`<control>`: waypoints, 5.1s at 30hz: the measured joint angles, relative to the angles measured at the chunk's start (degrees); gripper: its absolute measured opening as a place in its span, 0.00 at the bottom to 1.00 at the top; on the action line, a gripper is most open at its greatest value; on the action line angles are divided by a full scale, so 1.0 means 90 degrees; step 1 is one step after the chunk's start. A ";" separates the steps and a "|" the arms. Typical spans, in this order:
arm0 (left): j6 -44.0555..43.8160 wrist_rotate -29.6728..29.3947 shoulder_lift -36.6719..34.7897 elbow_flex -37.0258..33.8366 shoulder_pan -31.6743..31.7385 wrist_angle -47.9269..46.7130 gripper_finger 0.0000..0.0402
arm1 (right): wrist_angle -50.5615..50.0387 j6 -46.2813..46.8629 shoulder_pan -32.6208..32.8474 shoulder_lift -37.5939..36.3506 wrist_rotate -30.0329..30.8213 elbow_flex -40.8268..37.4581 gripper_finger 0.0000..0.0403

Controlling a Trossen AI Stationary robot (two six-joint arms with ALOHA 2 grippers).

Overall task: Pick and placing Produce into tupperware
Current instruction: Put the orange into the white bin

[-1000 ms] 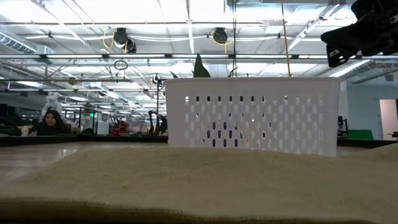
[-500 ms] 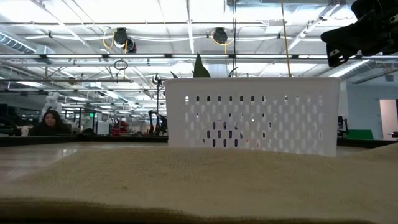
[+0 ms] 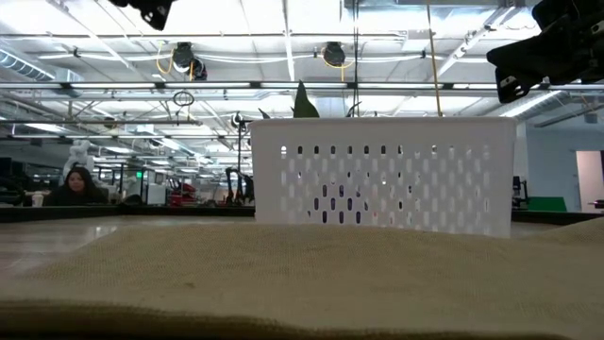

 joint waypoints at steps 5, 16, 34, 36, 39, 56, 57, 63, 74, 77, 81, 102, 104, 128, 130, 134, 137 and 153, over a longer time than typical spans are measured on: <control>-0.0284 -0.0007 -0.0487 -0.0835 0.0079 0.0679 0.00 | 0.0000 0.0000 0.0000 -0.0002 0.0000 0.0000 0.00; -0.0538 -0.0129 -0.0806 -0.2772 0.0106 0.2544 0.00 | 0.0077 -0.0002 0.0000 0.0129 -0.0002 -0.0173 0.00; -0.0294 -0.0334 -0.0798 -0.3442 0.0125 0.3174 0.01 | 0.1969 -0.0225 -0.0256 0.0756 0.0681 -0.0841 0.00; -0.0174 -0.0437 -0.0798 -0.3442 0.0126 0.3171 0.01 | 0.1967 -0.0240 -0.0363 0.0965 0.0689 -0.0730 0.00; 0.0068 -0.0533 -0.0798 -0.3442 0.0128 0.3187 0.01 | 0.2029 -0.0297 -0.0550 0.1357 0.0691 -0.0481 0.00; 0.1662 -0.0866 -0.0798 -0.3442 0.0130 0.3345 0.04 | 0.1968 -0.0540 -0.1528 0.4088 0.0665 0.1343 0.00; 0.1680 -0.0931 -0.0798 -0.3442 0.0130 0.3344 0.04 | 0.1926 -0.0529 -0.1587 0.4234 0.0663 0.1438 0.00; 0.1685 -0.1088 -0.0798 -0.3441 0.0130 0.3339 0.01 | 0.1577 -0.0612 -0.1918 0.5093 0.0374 0.2206 0.00; 0.1772 -0.1093 -0.0798 -0.3439 0.0130 0.3339 0.06 | 0.0563 -0.0744 -0.2469 0.6262 -0.0539 0.3759 0.00; 0.1772 -0.1093 -0.0798 -0.3439 0.0130 0.3339 0.06 | -0.0064 -0.0918 -0.2536 0.6492 -0.0556 0.4181 0.00; 0.1771 -0.1093 -0.0797 -0.3437 0.0130 0.3336 0.04 | -0.0905 -0.1081 -0.2538 0.6848 -0.0596 0.4812 0.00; 0.1892 -0.1100 -0.0795 -0.3436 0.0130 0.3333 0.05 | -0.3522 -0.1021 -0.2541 0.8621 -0.0702 0.6858 0.02; 0.1889 -0.1141 -0.0798 -0.3435 0.0128 0.3333 0.04 | -0.3766 -0.1007 -0.2543 0.8729 -0.0702 0.6962 0.02; 0.1872 -0.1200 -0.0795 -0.3435 0.0128 0.3341 0.03 | -0.4362 -0.1186 -0.2487 0.9300 -0.0869 0.7281 0.03; 0.1872 -0.1200 -0.0797 -0.3435 0.0128 0.3341 0.02 | -0.4359 -0.1192 -0.2487 0.9297 -0.0872 0.7281 0.06; 0.1872 -0.1200 -0.0798 -0.3435 0.0128 0.3341 0.01 | -0.4361 -0.1233 -0.2484 0.9297 -0.0878 0.7281 0.18; 0.1874 -0.1200 -0.0797 -0.3435 0.0128 0.3341 0.03 | -0.4359 -0.1226 -0.2484 0.9297 -0.0889 0.7281 0.31; 0.1819 -0.1202 -0.0798 -0.3435 0.0128 0.3341 0.01 | -0.4024 -0.0836 -0.2484 0.9297 -0.0882 0.7276 0.58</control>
